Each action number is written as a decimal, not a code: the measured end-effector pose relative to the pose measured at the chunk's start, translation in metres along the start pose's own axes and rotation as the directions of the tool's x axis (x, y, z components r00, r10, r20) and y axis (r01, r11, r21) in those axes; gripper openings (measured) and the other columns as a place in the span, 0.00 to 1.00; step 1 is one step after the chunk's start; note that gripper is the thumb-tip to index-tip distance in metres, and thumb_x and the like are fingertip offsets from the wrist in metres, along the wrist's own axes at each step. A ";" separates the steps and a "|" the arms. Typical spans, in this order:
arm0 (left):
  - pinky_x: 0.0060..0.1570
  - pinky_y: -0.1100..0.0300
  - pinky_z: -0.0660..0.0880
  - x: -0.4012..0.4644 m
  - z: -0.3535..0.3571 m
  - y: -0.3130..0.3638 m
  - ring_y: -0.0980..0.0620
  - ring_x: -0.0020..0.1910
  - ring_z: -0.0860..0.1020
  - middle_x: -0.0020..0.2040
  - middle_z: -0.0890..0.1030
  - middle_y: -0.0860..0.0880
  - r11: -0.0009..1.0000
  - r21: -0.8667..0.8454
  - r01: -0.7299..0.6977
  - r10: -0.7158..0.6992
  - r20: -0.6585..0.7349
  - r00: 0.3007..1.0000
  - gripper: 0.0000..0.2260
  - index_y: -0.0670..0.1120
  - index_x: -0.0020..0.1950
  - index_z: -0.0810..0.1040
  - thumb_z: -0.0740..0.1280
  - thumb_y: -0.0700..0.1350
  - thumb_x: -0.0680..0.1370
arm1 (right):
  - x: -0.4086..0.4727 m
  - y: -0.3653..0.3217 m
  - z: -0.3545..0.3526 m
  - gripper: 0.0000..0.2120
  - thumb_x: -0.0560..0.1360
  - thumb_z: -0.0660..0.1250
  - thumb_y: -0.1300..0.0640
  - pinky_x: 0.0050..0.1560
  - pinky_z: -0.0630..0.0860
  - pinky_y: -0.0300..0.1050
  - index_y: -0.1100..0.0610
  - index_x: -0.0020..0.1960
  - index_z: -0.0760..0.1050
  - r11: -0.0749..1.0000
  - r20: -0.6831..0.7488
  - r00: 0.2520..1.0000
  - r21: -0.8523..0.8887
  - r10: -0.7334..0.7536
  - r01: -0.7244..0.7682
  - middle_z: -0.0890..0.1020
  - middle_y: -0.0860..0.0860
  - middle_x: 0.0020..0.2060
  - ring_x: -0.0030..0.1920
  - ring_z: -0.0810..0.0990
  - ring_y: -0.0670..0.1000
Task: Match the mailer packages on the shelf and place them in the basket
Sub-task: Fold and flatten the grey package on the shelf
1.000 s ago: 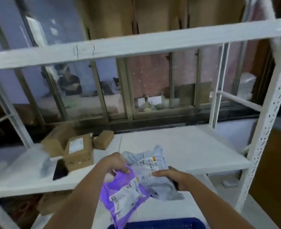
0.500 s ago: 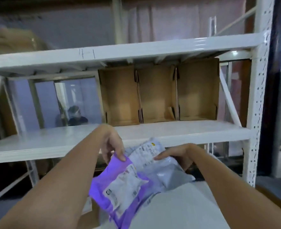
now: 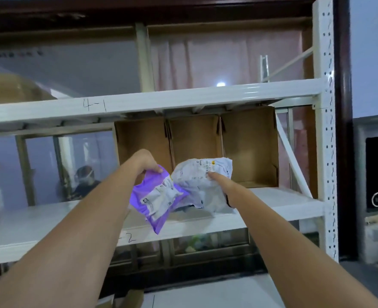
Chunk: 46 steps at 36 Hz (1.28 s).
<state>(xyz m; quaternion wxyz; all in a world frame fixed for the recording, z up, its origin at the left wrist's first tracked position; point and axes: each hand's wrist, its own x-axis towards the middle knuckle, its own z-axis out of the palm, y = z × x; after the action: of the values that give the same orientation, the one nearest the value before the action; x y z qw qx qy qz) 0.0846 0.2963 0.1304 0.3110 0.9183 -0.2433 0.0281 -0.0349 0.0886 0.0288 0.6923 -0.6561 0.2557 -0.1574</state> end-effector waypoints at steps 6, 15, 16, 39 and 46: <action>0.45 0.54 0.79 0.037 0.008 -0.021 0.43 0.37 0.81 0.40 0.83 0.36 0.996 -0.089 -0.005 -0.018 -0.260 0.965 0.10 0.35 0.39 0.80 0.77 0.40 0.68 | 0.023 0.012 -0.025 0.44 0.66 0.70 0.35 0.68 0.67 0.57 0.57 0.72 0.61 0.986 -0.252 0.966 0.166 0.066 -0.024 0.70 0.58 0.68 0.65 0.71 0.61; 0.51 0.53 0.74 0.081 0.060 -0.045 0.37 0.53 0.79 0.50 0.82 0.35 0.954 -0.299 0.009 -0.174 -0.531 0.829 0.08 0.35 0.49 0.82 0.66 0.38 0.75 | 0.072 0.019 -0.057 0.42 0.68 0.70 0.36 0.68 0.66 0.53 0.56 0.73 0.60 0.984 -0.293 0.942 0.114 0.162 -0.134 0.70 0.57 0.68 0.66 0.70 0.59; 0.54 0.52 0.74 0.084 0.068 -0.047 0.37 0.54 0.79 0.52 0.81 0.34 0.943 -0.332 0.014 -0.201 -0.534 0.821 0.09 0.34 0.51 0.82 0.65 0.38 0.76 | 0.071 0.018 -0.058 0.40 0.71 0.68 0.37 0.67 0.65 0.52 0.57 0.73 0.60 0.986 -0.286 0.945 0.094 0.160 -0.138 0.69 0.57 0.69 0.67 0.70 0.59; 0.35 0.61 0.70 0.049 0.158 0.028 0.49 0.34 0.75 0.41 0.77 0.44 0.991 0.029 0.134 -0.137 0.186 0.973 0.14 0.41 0.45 0.74 0.69 0.52 0.76 | 0.092 0.022 -0.121 0.23 0.74 0.69 0.48 0.61 0.75 0.45 0.57 0.62 0.68 0.835 -0.174 0.985 -0.541 0.011 -0.104 0.74 0.55 0.55 0.59 0.76 0.53; 0.47 0.55 0.78 0.056 0.200 0.022 0.46 0.46 0.82 0.51 0.83 0.39 0.988 0.156 -0.011 -0.006 0.107 0.994 0.11 0.35 0.51 0.81 0.70 0.38 0.70 | 0.093 0.023 -0.139 0.20 0.67 0.78 0.63 0.56 0.78 0.48 0.62 0.56 0.75 0.890 -0.061 0.995 -0.446 0.073 -0.092 0.78 0.57 0.43 0.43 0.77 0.54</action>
<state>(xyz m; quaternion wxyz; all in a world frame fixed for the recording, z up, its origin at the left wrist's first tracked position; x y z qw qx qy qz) 0.1033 0.1406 -0.0068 0.2244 0.9397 -0.2580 -0.0016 -0.0397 -0.0760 -0.0092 0.5229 -0.7831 0.3273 -0.0783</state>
